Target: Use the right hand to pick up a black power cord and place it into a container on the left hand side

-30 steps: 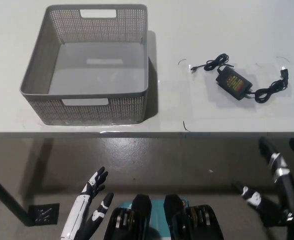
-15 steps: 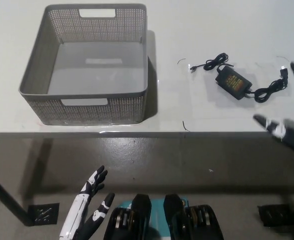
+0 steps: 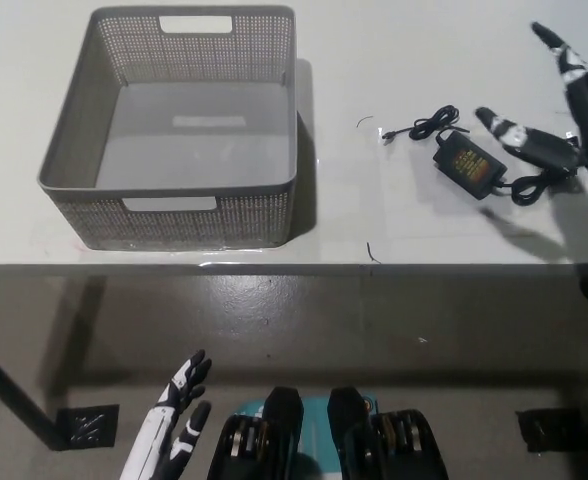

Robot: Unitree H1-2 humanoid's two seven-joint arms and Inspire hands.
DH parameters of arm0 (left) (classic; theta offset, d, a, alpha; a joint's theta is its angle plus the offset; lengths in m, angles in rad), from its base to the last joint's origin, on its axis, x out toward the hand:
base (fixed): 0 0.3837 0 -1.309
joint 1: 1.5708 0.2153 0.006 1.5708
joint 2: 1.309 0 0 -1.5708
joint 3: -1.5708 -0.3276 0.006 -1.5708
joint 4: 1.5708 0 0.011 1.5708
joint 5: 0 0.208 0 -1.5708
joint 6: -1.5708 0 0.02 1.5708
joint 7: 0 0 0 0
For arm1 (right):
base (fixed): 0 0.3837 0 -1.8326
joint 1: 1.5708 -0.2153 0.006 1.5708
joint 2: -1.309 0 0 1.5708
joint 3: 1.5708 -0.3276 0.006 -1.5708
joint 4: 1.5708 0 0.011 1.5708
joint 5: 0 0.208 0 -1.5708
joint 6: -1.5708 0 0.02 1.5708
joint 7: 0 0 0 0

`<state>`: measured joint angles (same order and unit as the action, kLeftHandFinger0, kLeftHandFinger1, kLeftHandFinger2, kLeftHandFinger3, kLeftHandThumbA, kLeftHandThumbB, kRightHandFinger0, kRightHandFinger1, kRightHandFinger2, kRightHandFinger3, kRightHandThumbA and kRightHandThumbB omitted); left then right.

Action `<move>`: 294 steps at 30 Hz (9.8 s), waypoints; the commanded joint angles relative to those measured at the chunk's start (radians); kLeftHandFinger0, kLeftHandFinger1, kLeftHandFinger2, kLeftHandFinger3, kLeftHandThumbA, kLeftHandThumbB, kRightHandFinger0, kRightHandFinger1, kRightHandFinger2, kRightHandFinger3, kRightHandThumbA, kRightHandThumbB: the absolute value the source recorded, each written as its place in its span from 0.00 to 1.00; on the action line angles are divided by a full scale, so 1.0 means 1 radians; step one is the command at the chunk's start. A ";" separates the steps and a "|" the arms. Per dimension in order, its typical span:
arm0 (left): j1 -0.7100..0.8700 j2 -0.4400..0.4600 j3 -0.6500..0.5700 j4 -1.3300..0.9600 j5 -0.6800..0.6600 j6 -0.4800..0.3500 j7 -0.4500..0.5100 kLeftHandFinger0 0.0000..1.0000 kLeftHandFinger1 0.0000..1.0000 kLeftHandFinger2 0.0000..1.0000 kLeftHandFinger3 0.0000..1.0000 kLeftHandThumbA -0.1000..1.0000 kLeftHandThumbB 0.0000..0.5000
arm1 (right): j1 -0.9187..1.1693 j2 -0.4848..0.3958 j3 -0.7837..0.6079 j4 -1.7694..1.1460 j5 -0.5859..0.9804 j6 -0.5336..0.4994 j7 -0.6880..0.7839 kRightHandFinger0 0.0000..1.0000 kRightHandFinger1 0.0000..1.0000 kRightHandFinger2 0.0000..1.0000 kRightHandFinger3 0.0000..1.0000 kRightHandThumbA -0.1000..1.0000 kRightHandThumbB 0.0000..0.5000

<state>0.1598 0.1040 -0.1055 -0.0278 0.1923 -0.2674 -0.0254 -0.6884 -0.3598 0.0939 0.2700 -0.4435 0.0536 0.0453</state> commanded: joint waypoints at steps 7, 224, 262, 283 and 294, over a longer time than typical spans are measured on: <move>0.013 0.002 0.006 -0.030 -0.002 -0.063 0.007 1.00 1.00 1.00 1.00 0.97 0.07 | -0.281 -0.024 0.126 0.348 -0.116 -0.003 -0.027 1.00 1.00 1.00 1.00 0.87 1.00; -0.182 0.038 -0.016 0.000 0.051 -0.048 -0.040 1.00 1.00 0.94 1.00 0.87 0.08 | -0.647 0.434 0.267 1.071 0.002 -0.238 -0.300 1.00 1.00 1.00 1.00 1.00 1.00; -0.177 0.058 -0.013 -0.007 0.072 -0.020 -0.045 1.00 1.00 0.96 1.00 0.90 0.13 | 0.098 0.152 -0.256 -0.640 0.845 0.005 0.059 1.00 1.00 1.00 1.00 1.00 1.00; -0.165 0.037 0.020 0.025 0.045 -0.042 -0.017 1.00 1.00 1.00 1.00 0.86 0.13 | 0.762 0.194 -0.031 -0.438 0.820 -0.221 0.247 1.00 1.00 1.00 1.00 1.00 0.99; -0.157 0.030 0.037 0.050 0.016 -0.072 -0.020 1.00 1.00 1.00 1.00 0.86 0.12 | 0.743 0.201 0.038 -0.180 0.683 -0.313 0.253 1.00 1.00 1.00 1.00 1.00 0.87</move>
<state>-0.0011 0.1358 -0.0777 0.0223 0.2391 -0.2821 -0.0662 0.0723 -0.1641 0.1237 0.0423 0.2696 -0.1631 0.2519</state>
